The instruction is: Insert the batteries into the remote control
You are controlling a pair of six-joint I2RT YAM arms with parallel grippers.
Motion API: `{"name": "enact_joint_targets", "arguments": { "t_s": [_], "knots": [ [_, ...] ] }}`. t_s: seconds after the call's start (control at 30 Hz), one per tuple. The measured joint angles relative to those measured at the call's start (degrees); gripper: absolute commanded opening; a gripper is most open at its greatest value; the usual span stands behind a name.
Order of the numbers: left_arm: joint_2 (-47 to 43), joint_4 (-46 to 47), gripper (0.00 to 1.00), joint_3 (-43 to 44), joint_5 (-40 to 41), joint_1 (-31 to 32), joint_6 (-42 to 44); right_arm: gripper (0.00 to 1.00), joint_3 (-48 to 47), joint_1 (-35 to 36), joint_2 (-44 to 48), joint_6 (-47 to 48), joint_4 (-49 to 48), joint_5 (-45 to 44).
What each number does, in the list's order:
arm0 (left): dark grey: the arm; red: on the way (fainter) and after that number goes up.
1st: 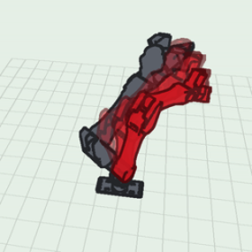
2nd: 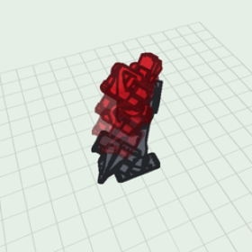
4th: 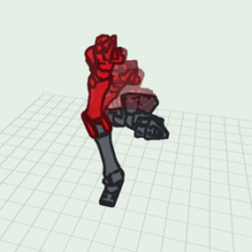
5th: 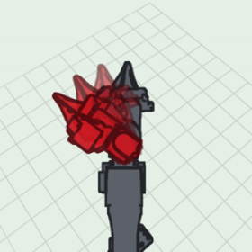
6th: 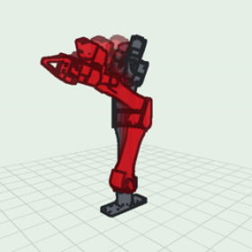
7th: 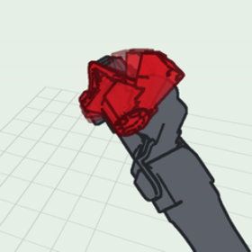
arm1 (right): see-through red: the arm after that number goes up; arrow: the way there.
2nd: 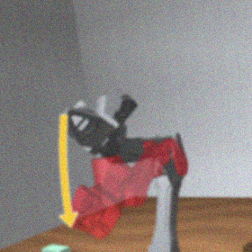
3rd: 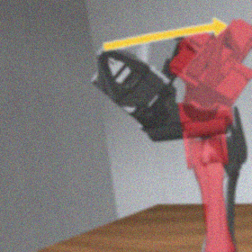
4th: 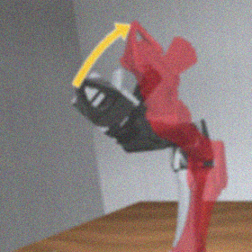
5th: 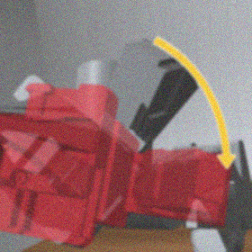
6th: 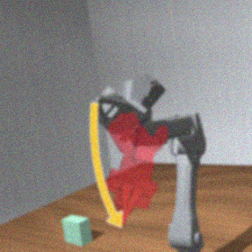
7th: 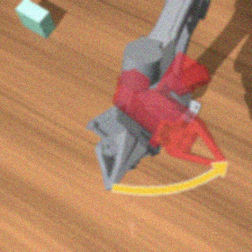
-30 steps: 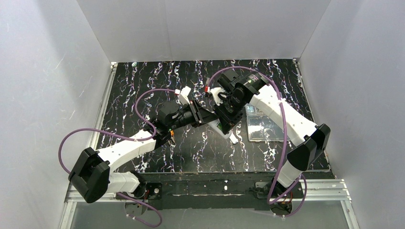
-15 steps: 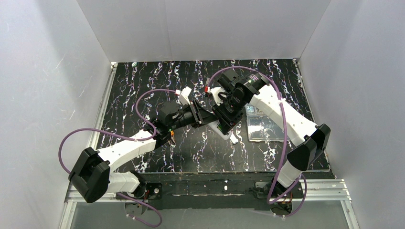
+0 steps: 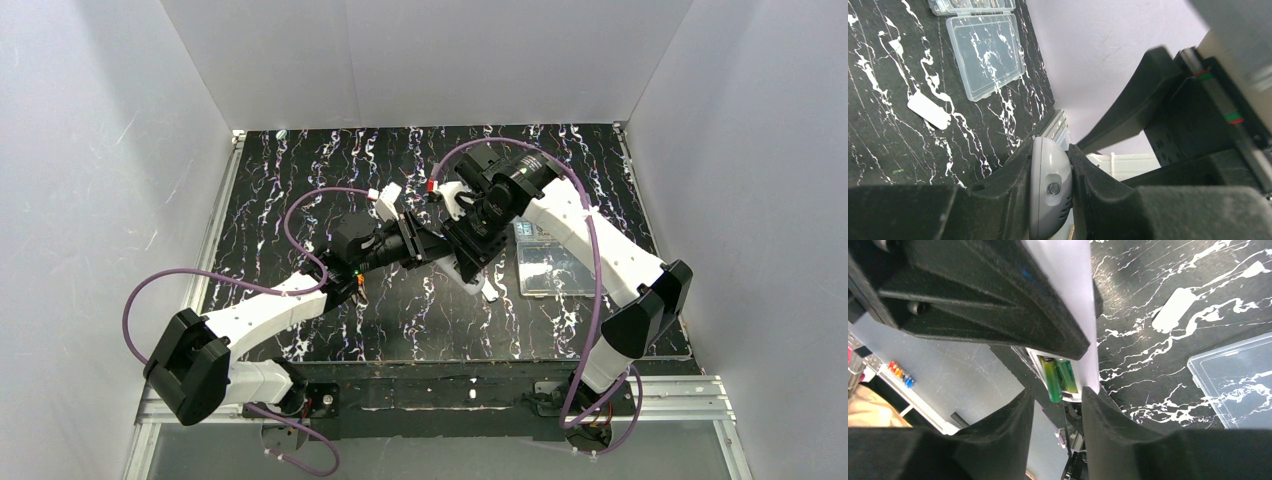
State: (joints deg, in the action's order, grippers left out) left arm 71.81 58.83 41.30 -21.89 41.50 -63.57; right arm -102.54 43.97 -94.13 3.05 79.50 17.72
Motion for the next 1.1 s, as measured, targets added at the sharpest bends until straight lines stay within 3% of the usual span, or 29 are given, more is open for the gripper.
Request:
{"name": "enact_joint_targets", "arguments": {
  "t_s": [0.13,0.27,0.37,0.5,0.63,0.87,1.1],
  "knots": [
    [0.0,-0.09,0.0,0.02,-0.68,0.37,-0.59,0.58,-0.66,-0.02,1.42,-0.07,-1.27,-1.46],
    [0.0,-0.68,0.0,0.02,-1.49,0.63,-0.9,0.78,0.31,-0.07,6.01,-0.9,-5.25,-3.3],
    [0.0,-1.46,0.0,0.13,-1.77,0.63,-1.03,0.83,4.02,-0.11,12.07,-2.08,-10.6,-5.88],
    [-0.04,-3.26,0.0,0.81,-2.58,0.63,-1.25,0.84,13.0,-0.83,23.08,-4.07,-20.72,-9.73],
    [-0.44,-5.62,0.0,1.88,-3.96,0.63,-2.16,0.77,21.84,-1.77,31.89,-3.67,-30.6,-10.4],
    [0.48,-6.67,0.0,5.22,-10.8,0.63,-6.71,0.74,35.36,-1.9,43.69,3.39,-43.71,3.74],
    [1.86,-4.2,0.0,7.26,-17.11,0.63,-10.67,0.74,35.91,-1.9,47.12,12.28,-47.45,20.96]
  ]
}}
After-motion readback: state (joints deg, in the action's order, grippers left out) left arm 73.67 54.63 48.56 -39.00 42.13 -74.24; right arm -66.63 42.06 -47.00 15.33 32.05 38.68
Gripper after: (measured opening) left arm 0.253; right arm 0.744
